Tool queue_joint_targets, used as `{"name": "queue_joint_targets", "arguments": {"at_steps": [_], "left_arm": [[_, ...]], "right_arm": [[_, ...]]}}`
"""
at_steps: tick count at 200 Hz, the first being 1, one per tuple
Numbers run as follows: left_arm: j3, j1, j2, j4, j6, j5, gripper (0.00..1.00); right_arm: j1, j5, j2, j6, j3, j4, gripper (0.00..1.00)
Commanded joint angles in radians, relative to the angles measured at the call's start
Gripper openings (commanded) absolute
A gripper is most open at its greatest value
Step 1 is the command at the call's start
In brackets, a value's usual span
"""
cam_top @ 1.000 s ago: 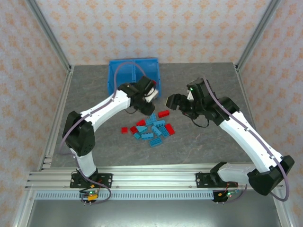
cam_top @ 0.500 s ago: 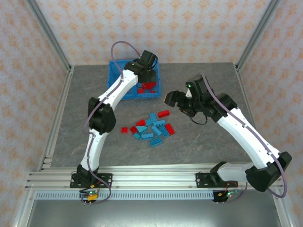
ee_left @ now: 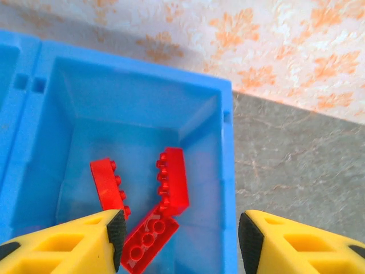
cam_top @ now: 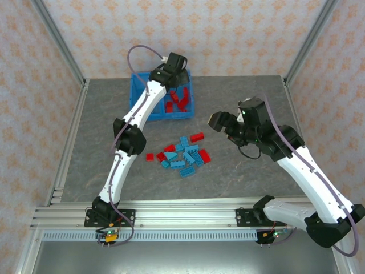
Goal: Sort the legos into containers by color
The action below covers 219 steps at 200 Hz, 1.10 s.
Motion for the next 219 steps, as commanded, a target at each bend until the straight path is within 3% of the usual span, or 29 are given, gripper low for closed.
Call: {"name": "queue_joint_targets", "arguments": {"at_steps": [1, 40, 79, 104, 122, 144, 164, 195, 219], "left_arm": [[0.043, 0.005, -0.071, -0.01, -0.009, 0.018, 0.59], [-0.093, -0.025, -0.323, -0.171, 0.107, 0.105, 0.59], [-0.683, -0.091, -0.838, -0.052, 0.307, 0.089, 0.6], [-0.983, -0.126, -1.132, -0.016, 0.493, 0.088, 0.63], [-1.18, -0.13, -1.321, -0.021, 0.605, 0.161, 0.75], [-1.396, -0.131, -1.532, -0.058, 0.769, 0.285, 0.99], [-1.508, -0.138, -1.662, -0.257, 1.107, 0.483, 1.0], [-1.609, -0.141, -1.808, -0.412, 1.304, 0.47, 1.0], [-1.622, -0.141, -1.8, -0.483, 1.369, 0.449, 1.0]], "right_arm": [[0.004, 0.029, 0.006, 0.011, -0.008, 0.018, 0.83], [0.009, 0.037, 0.105, -0.019, 0.007, -0.018, 0.82], [0.055, 0.07, 0.298, -0.047, 0.045, -0.049, 0.81], [0.064, 0.136, 0.439, 0.057, 0.082, -0.087, 0.82], [0.062, 0.144, 0.525, 0.171, 0.083, -0.054, 0.84], [0.062, 0.11, 0.637, 0.262, 0.09, 0.057, 0.85], [0.058, 0.097, 0.74, 0.287, 0.132, 0.084, 0.86], [0.046, 0.064, 0.868, 0.299, 0.183, 0.129, 0.85], [0.038, 0.091, 0.926, 0.299, 0.212, 0.13, 0.82]]}}
